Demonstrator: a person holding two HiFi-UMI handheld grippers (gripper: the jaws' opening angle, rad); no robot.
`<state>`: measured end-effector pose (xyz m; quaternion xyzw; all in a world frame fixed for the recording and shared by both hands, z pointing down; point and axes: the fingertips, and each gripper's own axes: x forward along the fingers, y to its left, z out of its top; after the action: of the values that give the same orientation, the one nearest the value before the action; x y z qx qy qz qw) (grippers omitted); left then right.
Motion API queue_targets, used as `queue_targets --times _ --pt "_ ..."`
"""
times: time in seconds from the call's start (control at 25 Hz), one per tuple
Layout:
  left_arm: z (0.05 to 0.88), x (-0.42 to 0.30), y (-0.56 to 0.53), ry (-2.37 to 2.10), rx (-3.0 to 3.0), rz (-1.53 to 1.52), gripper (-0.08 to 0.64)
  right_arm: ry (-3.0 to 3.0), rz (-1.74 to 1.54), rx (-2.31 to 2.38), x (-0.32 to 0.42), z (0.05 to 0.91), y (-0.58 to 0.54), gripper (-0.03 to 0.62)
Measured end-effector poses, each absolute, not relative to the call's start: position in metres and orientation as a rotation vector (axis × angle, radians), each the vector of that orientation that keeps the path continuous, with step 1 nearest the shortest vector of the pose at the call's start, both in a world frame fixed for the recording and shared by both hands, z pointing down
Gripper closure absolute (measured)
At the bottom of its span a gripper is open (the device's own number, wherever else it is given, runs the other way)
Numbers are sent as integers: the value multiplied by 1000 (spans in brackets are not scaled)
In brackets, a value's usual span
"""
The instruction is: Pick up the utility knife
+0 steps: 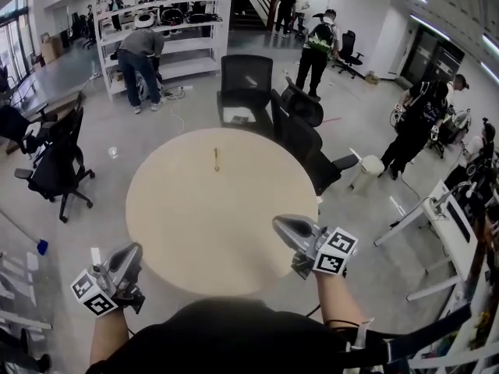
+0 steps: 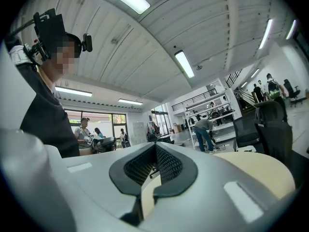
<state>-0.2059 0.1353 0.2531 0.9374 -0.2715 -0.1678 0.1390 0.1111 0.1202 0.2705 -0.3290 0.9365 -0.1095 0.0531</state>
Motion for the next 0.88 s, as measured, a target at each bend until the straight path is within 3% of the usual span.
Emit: queue_targets --times 0.52,0.88 --pt "239 -51 60 -1001 2672 -491 577 2901 -356 -731 249 270 -21 578" --pt "239 -16 32 -1081 2662 -418 577 2876 -424 -652 280 289 -66 578"
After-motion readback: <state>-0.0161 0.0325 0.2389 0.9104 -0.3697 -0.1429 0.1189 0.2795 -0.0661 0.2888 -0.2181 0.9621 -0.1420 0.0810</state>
